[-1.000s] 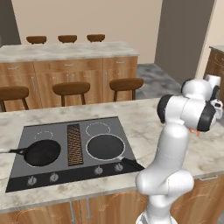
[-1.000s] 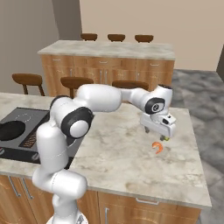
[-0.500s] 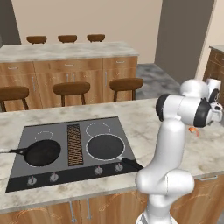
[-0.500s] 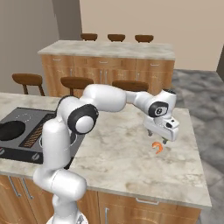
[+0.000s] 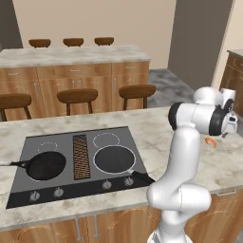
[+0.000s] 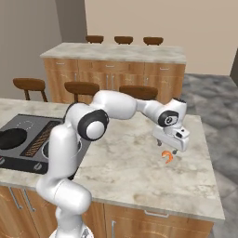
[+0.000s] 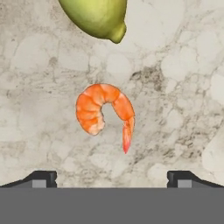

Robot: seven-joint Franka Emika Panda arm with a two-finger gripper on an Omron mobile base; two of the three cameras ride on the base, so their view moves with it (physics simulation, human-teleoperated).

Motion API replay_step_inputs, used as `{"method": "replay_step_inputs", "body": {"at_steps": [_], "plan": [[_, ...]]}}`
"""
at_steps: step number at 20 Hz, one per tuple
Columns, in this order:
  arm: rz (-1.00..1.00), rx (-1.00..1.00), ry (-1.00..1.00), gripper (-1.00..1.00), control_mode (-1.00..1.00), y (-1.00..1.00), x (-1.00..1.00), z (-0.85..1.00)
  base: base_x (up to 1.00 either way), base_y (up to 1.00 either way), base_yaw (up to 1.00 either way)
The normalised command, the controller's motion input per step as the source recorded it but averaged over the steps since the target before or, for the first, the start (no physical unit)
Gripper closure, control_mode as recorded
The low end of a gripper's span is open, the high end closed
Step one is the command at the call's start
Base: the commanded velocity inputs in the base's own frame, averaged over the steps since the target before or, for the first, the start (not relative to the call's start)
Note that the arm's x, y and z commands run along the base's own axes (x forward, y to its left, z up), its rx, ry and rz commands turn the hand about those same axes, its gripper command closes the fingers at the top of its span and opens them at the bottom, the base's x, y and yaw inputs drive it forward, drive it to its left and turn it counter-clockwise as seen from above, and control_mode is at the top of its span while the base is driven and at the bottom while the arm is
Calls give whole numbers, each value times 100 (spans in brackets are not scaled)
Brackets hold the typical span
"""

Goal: Place both pans onto different burners. Then place the lemon and the shrimp on different pans.

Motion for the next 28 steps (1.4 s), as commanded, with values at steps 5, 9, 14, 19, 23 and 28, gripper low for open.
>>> {"method": "replay_step_inputs", "body": {"at_steps": [5,9,14,19,23,28], "plan": [[0,0,2,-100,-100,0,14,-20,0,0,0],[0,1,3,-100,-100,0,11,-15,0,0,0],[0,2,1,-100,-100,-2,7,-8,0,0,0],[0,2,0,-100,-100,-11,6,-2,0,0,0],[0,1,0,-100,-100,-5,6,-20,0,0,0],[0,0,0,-100,-100,-1,12,-21,0,0,0]]}}
